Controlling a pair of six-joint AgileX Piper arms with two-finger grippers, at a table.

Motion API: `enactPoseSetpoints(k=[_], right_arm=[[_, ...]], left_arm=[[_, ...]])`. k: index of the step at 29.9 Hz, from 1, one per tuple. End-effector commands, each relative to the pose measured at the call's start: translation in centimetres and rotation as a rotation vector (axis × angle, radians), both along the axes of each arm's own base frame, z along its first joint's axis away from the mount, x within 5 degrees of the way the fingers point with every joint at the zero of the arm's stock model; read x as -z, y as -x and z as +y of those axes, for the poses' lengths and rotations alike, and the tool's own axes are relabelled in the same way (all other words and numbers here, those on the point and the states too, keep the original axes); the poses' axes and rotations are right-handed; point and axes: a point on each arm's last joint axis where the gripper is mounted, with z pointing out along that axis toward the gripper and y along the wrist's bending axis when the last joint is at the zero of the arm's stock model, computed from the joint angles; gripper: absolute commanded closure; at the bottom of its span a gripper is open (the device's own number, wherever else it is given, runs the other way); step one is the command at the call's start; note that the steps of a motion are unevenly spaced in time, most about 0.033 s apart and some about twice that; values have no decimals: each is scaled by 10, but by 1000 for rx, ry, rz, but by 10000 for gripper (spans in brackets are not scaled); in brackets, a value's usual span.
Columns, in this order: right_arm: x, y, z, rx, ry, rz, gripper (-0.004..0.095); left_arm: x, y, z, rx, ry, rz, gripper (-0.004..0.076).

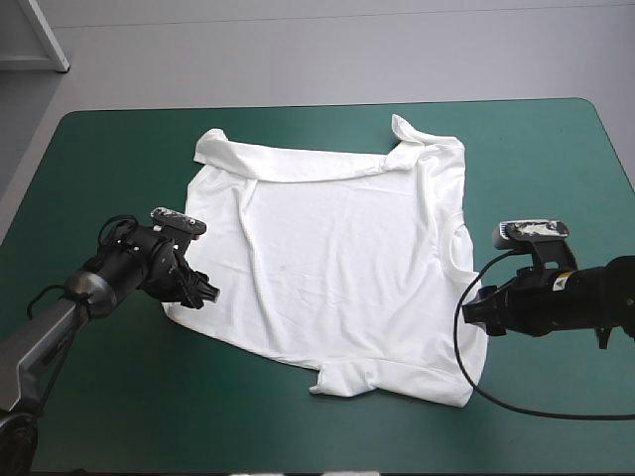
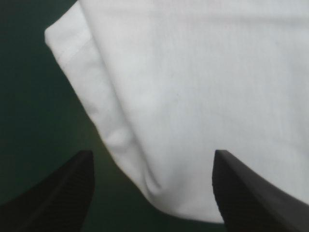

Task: Fold the cloth

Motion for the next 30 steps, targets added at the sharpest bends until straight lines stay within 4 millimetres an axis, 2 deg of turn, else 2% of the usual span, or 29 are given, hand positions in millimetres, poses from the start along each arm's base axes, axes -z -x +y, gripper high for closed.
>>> enactPoseSetpoints(k=[1,4,6,8,11,14,16,21,30], right_arm=[[-9,8,14,-38,-47,-42,345],[-8,14,27,-80,-25,-21,345],[-5,16,32,-88,25,-13,345],[-2,18,37,-102,56,-7,345],[8,20,47,-135,79,34,345],[29,17,54,-165,146,96,345],[44,13,57,-166,175,136,345],[74,4,62,-168,205,182,345],[113,-5,70,-204,256,240,345]], left_arm=[[2,-11,2,-33,35,-32,223],[11,-14,3,-40,31,-10,225],[15,-16,2,-43,41,-3,257],[19,-16,0,-48,62,-1,324],[31,-15,-2,-54,87,15,483],[45,-13,-2,-28,75,55,635],[48,-13,-2,-24,70,68,706],[48,-14,-2,-15,69,62,703],[48,-13,-2,-16,67,69,703]])
